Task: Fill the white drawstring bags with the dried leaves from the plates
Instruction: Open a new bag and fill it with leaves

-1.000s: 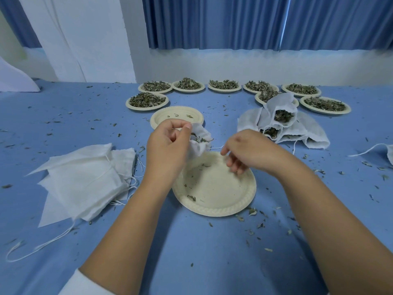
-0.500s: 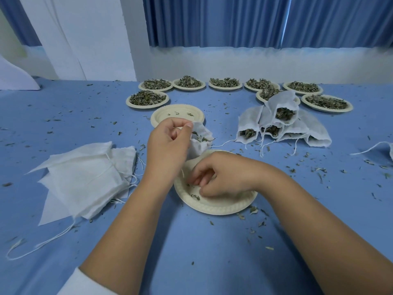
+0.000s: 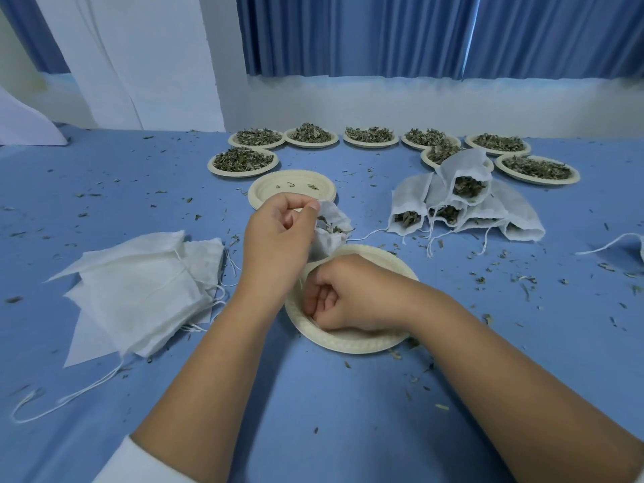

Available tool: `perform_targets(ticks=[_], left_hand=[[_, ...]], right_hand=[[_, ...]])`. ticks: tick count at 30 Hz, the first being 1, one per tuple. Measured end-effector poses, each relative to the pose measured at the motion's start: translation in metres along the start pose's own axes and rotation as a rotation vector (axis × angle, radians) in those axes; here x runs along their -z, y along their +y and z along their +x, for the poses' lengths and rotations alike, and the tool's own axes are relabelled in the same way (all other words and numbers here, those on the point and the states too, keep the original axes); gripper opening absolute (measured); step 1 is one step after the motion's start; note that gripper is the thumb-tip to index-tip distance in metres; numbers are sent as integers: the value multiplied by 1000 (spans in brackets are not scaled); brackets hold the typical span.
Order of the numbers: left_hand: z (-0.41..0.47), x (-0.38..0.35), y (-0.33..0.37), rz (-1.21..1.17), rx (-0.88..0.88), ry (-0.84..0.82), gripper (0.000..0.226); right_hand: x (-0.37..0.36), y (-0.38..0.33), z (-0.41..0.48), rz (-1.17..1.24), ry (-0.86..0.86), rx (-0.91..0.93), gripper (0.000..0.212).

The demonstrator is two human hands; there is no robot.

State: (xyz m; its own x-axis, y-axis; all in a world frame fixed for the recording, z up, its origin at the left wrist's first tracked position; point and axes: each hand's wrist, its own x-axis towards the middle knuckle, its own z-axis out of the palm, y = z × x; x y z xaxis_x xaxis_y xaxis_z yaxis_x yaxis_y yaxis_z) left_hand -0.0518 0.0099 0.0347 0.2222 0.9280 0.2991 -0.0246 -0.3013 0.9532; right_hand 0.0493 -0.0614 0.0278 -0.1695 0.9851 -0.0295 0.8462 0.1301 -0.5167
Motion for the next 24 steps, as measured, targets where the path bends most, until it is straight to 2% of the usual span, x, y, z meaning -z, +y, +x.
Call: perform_targets(ticks=[2,6,9,11,13,16,21,24], left_hand=[[0,0,0,1,3,6,9],[-1,0,2,9,0,-13,9],[-4,-1,4,39,-20,-49,9],[-5,0,5,31,-16,-72,9],[-5,0,5,18,-6,-81,10],[-5,-1,5,12,3,-72,10],[-2,0,3,17,2,-38,11],[-2,0,2,7,-6,-20,9]], right_hand=[[7,-1,-3,94,11,-24,16],[39,0,-17,558,68,61,29],[47,3,-17,762,338,124,31],[43,6,-11,764,556,86,33],[35,10,-4,698,666,27,33],[24,15,1,552,698,-40,33],[23,16,3,479,778,-58,34],[25,19,4,396,805,-96,27]])
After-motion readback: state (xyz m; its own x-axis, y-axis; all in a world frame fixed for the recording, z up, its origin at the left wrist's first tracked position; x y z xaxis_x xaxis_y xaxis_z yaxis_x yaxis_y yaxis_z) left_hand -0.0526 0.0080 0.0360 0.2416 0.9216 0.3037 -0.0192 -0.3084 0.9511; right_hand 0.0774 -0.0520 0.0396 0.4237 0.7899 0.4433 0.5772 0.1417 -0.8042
